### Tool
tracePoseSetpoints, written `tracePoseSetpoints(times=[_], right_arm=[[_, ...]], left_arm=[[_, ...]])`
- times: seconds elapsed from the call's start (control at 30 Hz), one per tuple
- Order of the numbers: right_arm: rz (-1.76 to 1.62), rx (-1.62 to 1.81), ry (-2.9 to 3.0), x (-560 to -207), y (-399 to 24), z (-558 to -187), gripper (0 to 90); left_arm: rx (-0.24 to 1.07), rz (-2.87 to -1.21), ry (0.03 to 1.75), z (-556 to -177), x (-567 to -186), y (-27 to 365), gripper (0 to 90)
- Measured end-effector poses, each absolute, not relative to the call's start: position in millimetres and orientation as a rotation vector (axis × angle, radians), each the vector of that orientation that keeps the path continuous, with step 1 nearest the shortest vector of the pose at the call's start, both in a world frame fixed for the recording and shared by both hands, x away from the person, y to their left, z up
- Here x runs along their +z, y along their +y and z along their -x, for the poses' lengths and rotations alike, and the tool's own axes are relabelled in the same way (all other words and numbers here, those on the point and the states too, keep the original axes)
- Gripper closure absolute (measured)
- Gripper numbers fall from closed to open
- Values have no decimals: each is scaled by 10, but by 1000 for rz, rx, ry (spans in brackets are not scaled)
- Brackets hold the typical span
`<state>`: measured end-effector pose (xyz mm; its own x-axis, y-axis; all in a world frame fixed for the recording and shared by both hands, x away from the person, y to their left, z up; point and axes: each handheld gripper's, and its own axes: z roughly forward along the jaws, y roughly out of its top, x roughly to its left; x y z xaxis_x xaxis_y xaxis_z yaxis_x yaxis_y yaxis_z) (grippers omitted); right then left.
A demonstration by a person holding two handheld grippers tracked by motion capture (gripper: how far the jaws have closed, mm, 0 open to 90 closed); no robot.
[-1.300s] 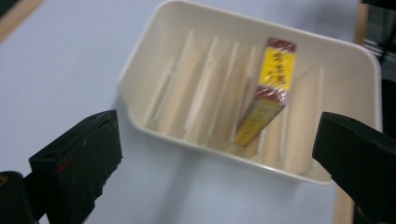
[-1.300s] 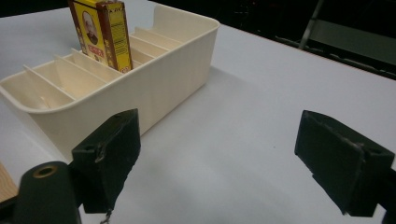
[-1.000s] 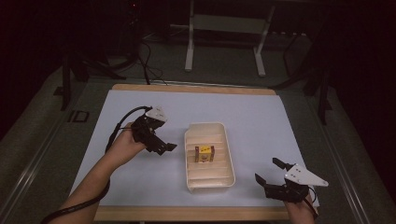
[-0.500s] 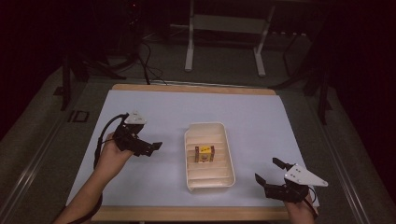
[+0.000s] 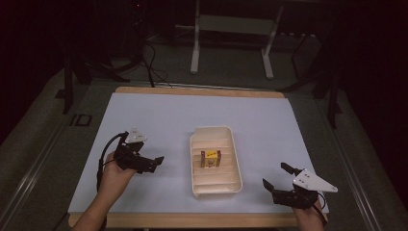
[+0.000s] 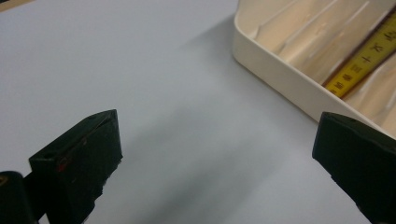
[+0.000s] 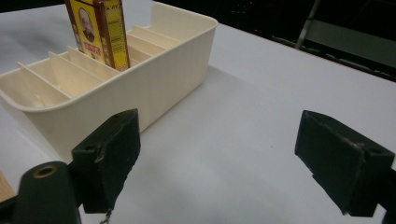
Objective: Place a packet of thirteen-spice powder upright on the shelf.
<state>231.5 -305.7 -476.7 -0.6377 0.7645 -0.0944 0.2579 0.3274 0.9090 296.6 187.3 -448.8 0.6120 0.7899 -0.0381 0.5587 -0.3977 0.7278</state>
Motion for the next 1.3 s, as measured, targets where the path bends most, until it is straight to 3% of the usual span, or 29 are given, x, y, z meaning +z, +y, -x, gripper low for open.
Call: tracePoseSetpoints(times=[0.37, 0.8, 1.3], right_arm=[[-899, 1284, 2072, -4764, -3059, -2311, 143], [-898, 1305, 2056, -4749, -3076, -2307, 143], [-889, 1278, 2057, -4759, -3064, -2311, 143]], left_arm=[[471, -2113, 1012, -2740, -4596, 1824, 18], [408, -2086, 1045, -2615, -4720, 1957, 18], [462, -2058, 1049, -2472, -4796, 1979, 18]])
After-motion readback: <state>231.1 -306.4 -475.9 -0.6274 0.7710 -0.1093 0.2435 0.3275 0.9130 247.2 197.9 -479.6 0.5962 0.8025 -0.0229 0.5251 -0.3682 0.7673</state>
